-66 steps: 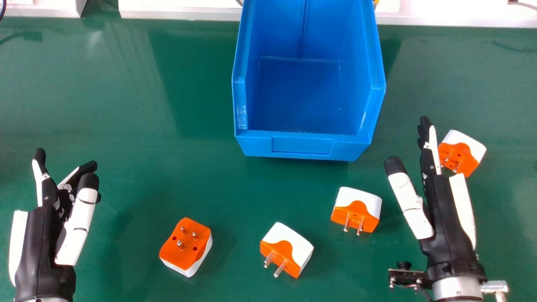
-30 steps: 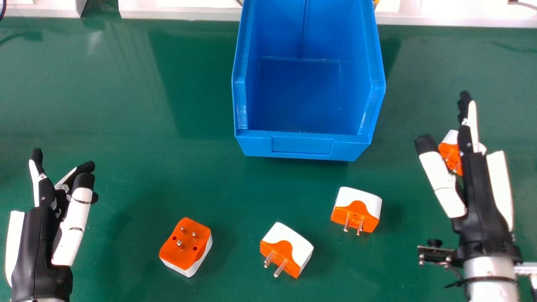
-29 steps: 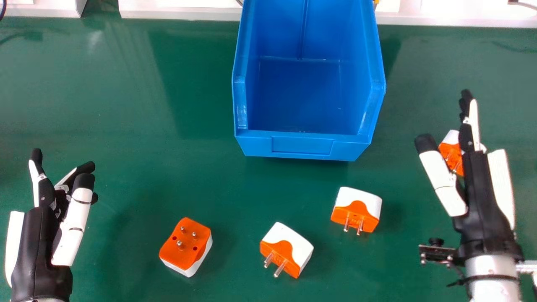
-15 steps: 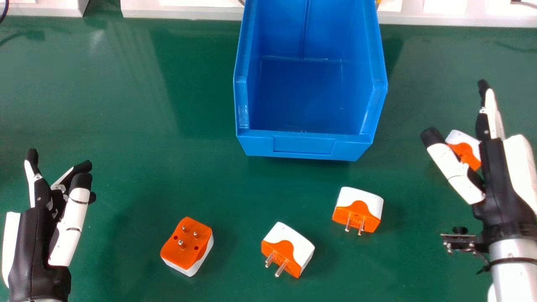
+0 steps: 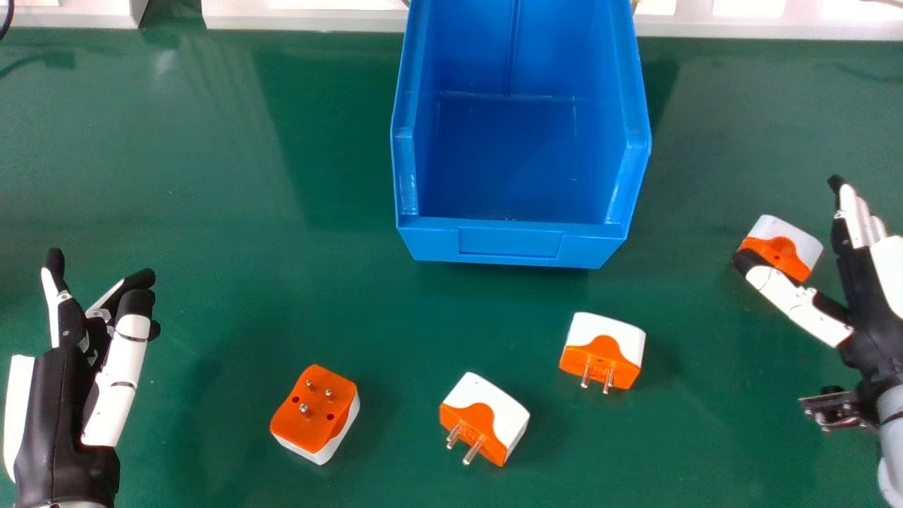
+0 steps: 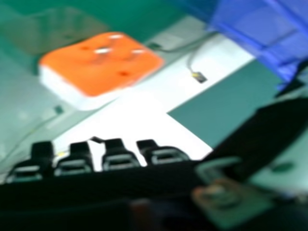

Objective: Pick all objects and put in blue box

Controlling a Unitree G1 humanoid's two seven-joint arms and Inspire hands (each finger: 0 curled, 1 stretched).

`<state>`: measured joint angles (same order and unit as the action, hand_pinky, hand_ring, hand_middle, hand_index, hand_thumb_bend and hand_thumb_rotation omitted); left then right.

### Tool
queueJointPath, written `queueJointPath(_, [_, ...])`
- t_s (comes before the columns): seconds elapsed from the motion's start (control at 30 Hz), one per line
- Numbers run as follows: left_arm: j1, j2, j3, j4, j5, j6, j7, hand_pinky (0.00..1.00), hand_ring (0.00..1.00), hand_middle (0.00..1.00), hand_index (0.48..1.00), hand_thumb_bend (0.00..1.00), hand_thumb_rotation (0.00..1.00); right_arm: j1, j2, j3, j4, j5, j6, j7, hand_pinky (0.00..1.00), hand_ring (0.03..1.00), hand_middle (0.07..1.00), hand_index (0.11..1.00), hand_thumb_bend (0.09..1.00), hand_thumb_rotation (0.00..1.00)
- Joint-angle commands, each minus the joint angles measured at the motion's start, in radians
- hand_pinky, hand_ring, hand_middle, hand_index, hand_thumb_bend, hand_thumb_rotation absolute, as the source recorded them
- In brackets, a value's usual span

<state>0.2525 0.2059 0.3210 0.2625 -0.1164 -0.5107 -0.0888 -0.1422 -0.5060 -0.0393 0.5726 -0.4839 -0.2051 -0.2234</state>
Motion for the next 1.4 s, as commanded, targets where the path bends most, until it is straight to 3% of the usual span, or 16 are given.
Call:
queueJointPath(0.0, [0.003,0.007,0.004,-0.021,0.001,0.000,-0.001,0.79,0.84,0.85,0.831,0.54,0.78,-0.044,-0.043,0.006,0.033,0.000,-0.004,0.002,0.90,0.992,1.000,0.984,0.606,0.87])
queueJointPath(0.13, [0.006,0.005,0.004,-0.026,-0.001,0.001,-0.001,0.80,0.84,0.84,0.830,0.53,0.78,-0.093,-0.086,0.031,0.108,-0.004,0.000,0.039,0.92,0.994,0.999,0.976,0.589,0.83])
queueJointPath(0.4, [0.010,0.002,0.004,-0.039,-0.010,0.016,-0.005,0.81,0.85,0.85,0.841,0.53,0.78,-0.157,-0.171,0.101,0.161,-0.048,0.031,0.099,0.93,0.991,1.000,0.982,0.581,0.85])
queueJointPath(0.77, [0.004,0.004,0.009,-0.026,-0.018,0.006,-0.024,0.81,0.86,0.86,0.842,0.52,0.80,-0.263,-0.221,0.202,0.281,-0.112,0.014,0.099,0.92,0.981,1.000,0.974,0.618,0.87])
queueJointPath(0.83, [0.007,0.005,0.009,-0.026,-0.011,-0.001,-0.022,0.80,0.86,0.86,0.844,0.52,0.81,-0.277,-0.227,0.217,0.295,-0.123,0.009,0.100,0.93,0.983,1.000,0.969,0.623,0.87])
queueJointPath(0.9, [0.009,0.001,0.011,-0.032,-0.021,0.006,-0.025,0.80,0.85,0.85,0.838,0.52,0.80,-0.291,-0.233,0.235,0.305,-0.134,0.005,0.100,0.92,0.979,0.999,0.964,0.626,0.87])
queueJointPath(1.03, [0.019,-0.003,0.011,-0.049,-0.023,0.014,-0.021,0.80,0.85,0.84,0.835,0.52,0.79,-0.315,-0.235,0.267,0.304,-0.155,0.022,0.120,0.91,0.969,0.994,0.959,0.617,0.86])
queueJointPath(1.23, [0.032,-0.003,0.010,-0.067,-0.038,0.021,-0.030,0.81,0.85,0.85,0.843,0.52,0.78,-0.342,-0.228,0.306,0.307,-0.176,0.035,0.131,0.90,0.967,0.989,0.953,0.590,0.79])
queueJointPath(1.37, [0.044,-0.002,0.007,-0.083,-0.044,0.022,-0.035,0.81,0.86,0.85,0.846,0.49,0.78,-0.365,-0.224,0.333,0.318,-0.195,0.058,0.150,0.91,0.972,0.994,0.958,0.587,0.81])
